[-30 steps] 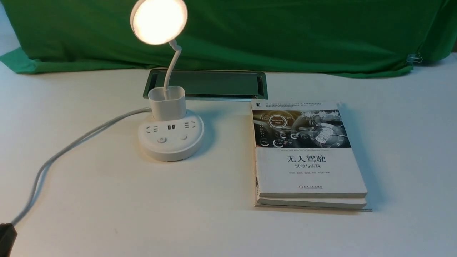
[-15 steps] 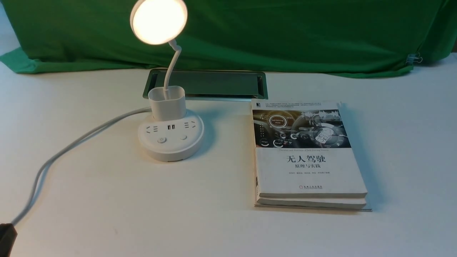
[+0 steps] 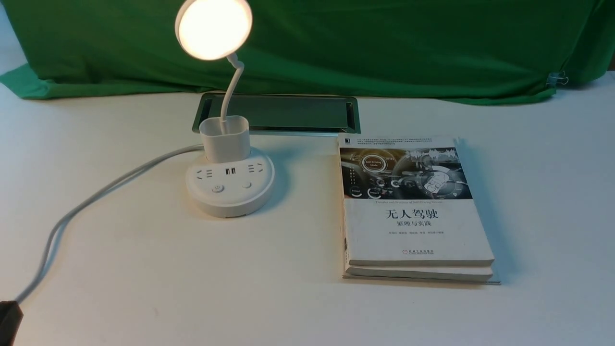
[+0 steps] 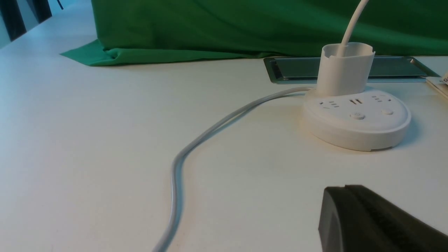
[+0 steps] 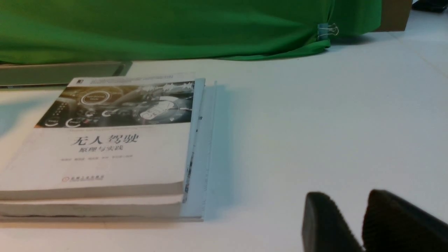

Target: Turn on the desk lamp on the white desktop with your hand.

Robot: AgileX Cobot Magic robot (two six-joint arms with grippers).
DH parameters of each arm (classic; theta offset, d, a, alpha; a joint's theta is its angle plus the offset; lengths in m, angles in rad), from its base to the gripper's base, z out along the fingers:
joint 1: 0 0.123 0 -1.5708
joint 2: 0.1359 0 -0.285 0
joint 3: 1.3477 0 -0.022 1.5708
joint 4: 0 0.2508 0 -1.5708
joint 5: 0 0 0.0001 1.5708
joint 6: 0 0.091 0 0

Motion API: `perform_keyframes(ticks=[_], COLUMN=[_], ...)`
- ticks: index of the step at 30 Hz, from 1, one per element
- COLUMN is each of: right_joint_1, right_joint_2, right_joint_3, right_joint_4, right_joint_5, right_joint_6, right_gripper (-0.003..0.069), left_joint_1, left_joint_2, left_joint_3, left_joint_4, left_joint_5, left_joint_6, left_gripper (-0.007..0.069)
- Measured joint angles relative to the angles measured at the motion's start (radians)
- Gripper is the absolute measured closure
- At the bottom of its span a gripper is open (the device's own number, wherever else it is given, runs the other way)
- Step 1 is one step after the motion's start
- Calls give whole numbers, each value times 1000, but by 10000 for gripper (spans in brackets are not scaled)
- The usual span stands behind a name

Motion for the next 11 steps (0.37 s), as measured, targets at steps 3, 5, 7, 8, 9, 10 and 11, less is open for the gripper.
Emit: perform_keyframes(ticks=[3, 5, 7, 8, 9, 10, 11], right_joint_1=[0, 0, 0, 0, 0, 0, 0], right_joint_2=[0, 0, 0, 0, 0, 0, 0], right_joint_3=[0, 0, 0, 0, 0, 0, 0], right_joint_4=[0, 0, 0, 0, 0, 0, 0], right_joint_5=[0, 0, 0, 0, 0, 0, 0], right_joint_6=[-2, -2, -2, -2, -2, -2, -2], right_gripper=[421, 421, 421, 421, 421, 421, 421], left_joint_1=[0, 0, 0, 0, 0, 0, 1], left_joint_2=[0, 0, 0, 0, 0, 0, 0], left_joint_3=[0, 0, 0, 0, 0, 0, 0], left_joint_4=[0, 0, 0, 0, 0, 0, 0], left_joint_5=[0, 0, 0, 0, 0, 0, 0], left_joint_6=[12, 18, 18, 18, 18, 18, 18], left_gripper=[623, 623, 623, 623, 623, 623, 623])
